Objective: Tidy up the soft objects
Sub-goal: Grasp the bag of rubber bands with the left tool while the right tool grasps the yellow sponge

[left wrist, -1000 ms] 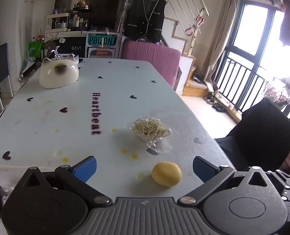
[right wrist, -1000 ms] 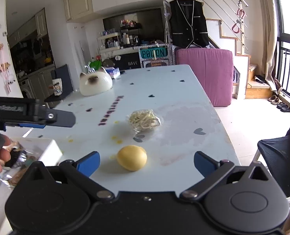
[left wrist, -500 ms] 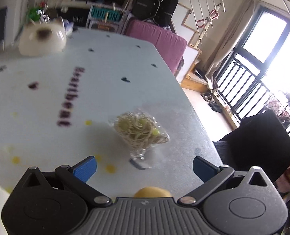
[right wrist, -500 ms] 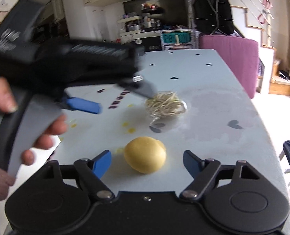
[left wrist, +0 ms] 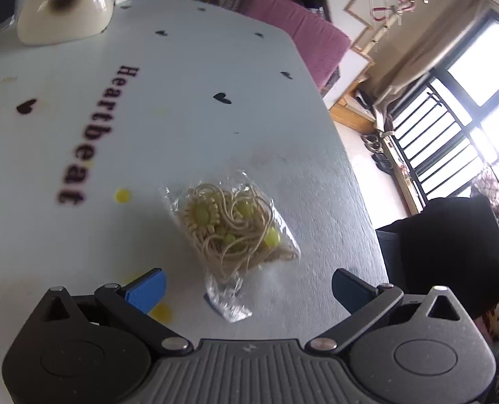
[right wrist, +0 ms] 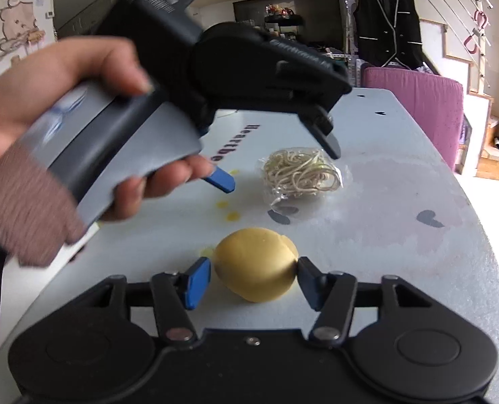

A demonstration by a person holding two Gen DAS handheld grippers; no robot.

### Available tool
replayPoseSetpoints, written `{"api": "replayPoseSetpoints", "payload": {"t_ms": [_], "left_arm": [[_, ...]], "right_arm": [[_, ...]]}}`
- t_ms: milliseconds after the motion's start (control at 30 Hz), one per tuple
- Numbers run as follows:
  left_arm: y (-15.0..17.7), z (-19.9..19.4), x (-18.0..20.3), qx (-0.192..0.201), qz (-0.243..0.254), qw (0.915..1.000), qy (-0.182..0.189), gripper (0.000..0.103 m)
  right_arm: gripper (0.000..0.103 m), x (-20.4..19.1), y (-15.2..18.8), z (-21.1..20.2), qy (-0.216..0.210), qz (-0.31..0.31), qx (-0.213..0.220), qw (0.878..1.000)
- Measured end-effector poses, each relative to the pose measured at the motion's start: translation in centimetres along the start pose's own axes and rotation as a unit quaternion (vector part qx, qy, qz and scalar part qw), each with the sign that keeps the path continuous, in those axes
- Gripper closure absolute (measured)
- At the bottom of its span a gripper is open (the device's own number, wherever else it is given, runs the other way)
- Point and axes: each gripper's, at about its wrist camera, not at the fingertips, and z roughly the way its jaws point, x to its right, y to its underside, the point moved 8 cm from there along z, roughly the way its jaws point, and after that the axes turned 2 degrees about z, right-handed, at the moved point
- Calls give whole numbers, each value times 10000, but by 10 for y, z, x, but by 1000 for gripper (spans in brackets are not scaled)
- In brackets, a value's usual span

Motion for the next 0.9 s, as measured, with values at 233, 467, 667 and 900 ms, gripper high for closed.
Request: {"api": "replayPoseSetpoints", "payload": {"t_ms": [233,467,667,900], "left_arm": [[-13,27,6,-266,-276,9990,-237,0],[-21,47,9,-139,-173,9977,-633,0],[-25,50,-1,-29,267,9905,-1350,0],[-25,36,-13,221,876,9828,-1613,12]], "right_arm": [[54,1,6,-7,23,-59,94,9999],[56,4,6,-10,-31,78,126,9999],[56,8,5,-10,-40,117,111,9999],[58,8,5,-9,-14,129,116,9998]]}}
